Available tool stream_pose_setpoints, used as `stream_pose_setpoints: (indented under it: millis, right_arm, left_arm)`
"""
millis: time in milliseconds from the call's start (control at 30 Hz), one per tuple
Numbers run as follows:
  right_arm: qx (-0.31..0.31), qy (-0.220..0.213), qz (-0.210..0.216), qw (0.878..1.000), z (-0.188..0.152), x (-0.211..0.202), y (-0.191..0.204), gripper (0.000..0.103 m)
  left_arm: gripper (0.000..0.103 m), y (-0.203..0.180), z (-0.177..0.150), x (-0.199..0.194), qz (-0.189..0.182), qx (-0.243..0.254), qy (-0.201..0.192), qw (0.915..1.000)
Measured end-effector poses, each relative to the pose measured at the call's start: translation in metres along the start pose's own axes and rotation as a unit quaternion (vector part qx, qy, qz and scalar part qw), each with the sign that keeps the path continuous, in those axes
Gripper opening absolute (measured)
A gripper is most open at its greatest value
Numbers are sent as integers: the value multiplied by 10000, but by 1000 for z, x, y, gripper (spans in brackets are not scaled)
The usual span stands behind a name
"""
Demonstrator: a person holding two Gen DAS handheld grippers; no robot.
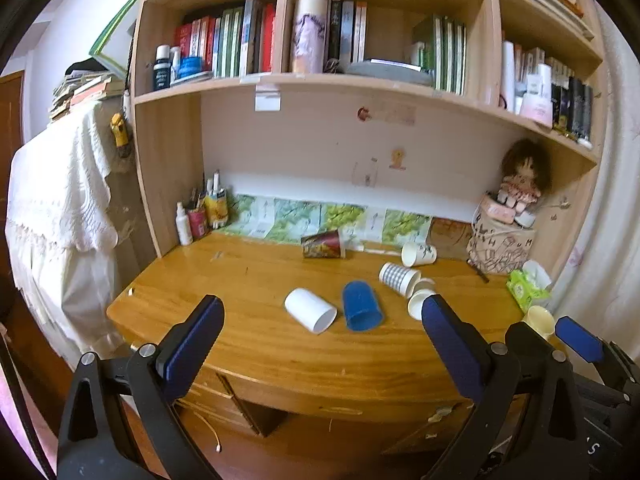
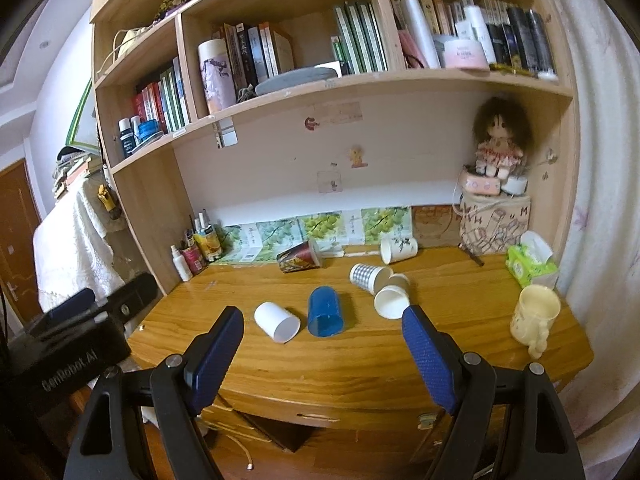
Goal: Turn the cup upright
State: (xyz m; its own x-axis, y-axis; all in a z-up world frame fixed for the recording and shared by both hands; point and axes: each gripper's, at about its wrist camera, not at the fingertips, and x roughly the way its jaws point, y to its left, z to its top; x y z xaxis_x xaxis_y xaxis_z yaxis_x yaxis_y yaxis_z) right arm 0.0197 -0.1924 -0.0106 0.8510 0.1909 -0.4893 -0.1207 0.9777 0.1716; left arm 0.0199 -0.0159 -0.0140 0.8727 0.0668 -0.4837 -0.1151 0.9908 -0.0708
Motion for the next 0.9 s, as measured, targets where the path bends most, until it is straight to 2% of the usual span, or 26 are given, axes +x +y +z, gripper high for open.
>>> stream_pose_setpoints:
  millis: [167,367,500,667,733,800,900]
  right_arm:
    - [99,132,135,9998,-5,6,-9,82]
    - [222,319,282,9988,-6,25,-18,82]
    - [285,485,351,9978,-6,42,-23,82]
    - [434,673,444,9958,-2,66,-29,82]
    - [521,769,500,9944,2,79,-31,82]
    - [638,880,569,9924,5,93,-33,82]
    - [851,1031,710,9885,9,115,-36,82]
  left_arm:
    - [100,0,-4,7,176,-38,139,9997]
    - [100,-3,-11,28,381,59,516,9979]
    - [100,-1,-13,48,362,31,870,9955]
    - [100,5,-8,71,434,-36,1062,9934]
    - [100,8,-4,81,316,-53,1097,9935]
    - [100,9,1,92,406,6,1156,9925]
    - [100,11,7,112,335,139,1302,9908]
